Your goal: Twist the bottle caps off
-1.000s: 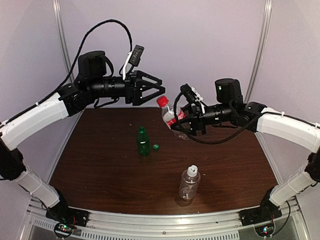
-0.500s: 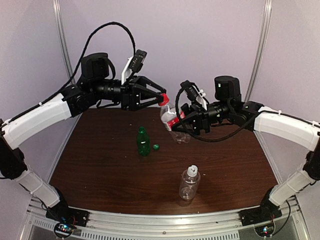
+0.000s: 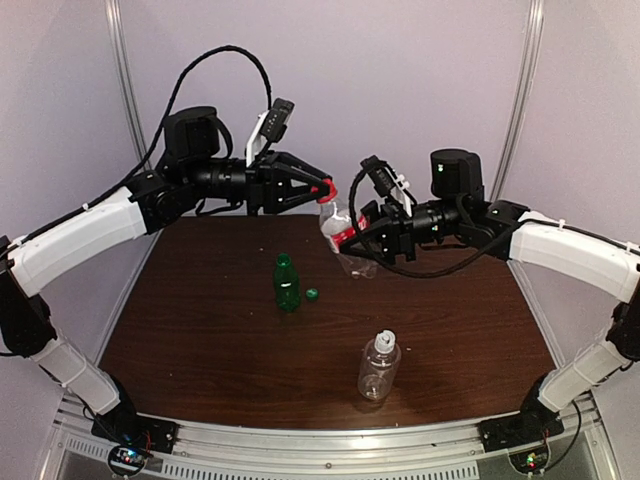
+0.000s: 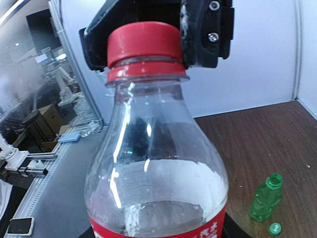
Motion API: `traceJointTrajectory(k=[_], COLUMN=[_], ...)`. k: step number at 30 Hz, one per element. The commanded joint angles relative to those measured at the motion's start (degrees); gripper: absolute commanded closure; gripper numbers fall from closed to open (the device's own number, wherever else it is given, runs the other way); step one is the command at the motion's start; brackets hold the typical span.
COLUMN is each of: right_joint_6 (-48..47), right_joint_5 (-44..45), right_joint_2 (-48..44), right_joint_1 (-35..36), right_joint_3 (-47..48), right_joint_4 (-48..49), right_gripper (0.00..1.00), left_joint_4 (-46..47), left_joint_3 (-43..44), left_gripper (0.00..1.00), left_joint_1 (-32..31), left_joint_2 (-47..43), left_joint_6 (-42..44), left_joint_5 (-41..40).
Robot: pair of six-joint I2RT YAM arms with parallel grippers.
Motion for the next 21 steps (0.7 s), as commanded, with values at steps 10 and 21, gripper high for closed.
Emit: traceJointTrajectory(k=[10, 21], right_joint_6=[-5.65, -9.29], right_joint_5=[45.56, 40.96], right_joint_2=[-2.63, -3.35], right_joint_1=[1.28, 2.52], right_joint_3=[-3.99, -4.67], right_joint_4=[2.78, 3.37], right_gripper=[0.56, 0.56], left_joint_4=[-0.03, 3.80], left_joint_3=[0.43, 0.61], left_gripper=[0.82, 0.59], left_joint_1=[-2.48, -0.51], left_joint_2=[0.79, 2.47], left_joint_6=[-17.98, -13.49], left_joint_5=[-40.48, -31.41])
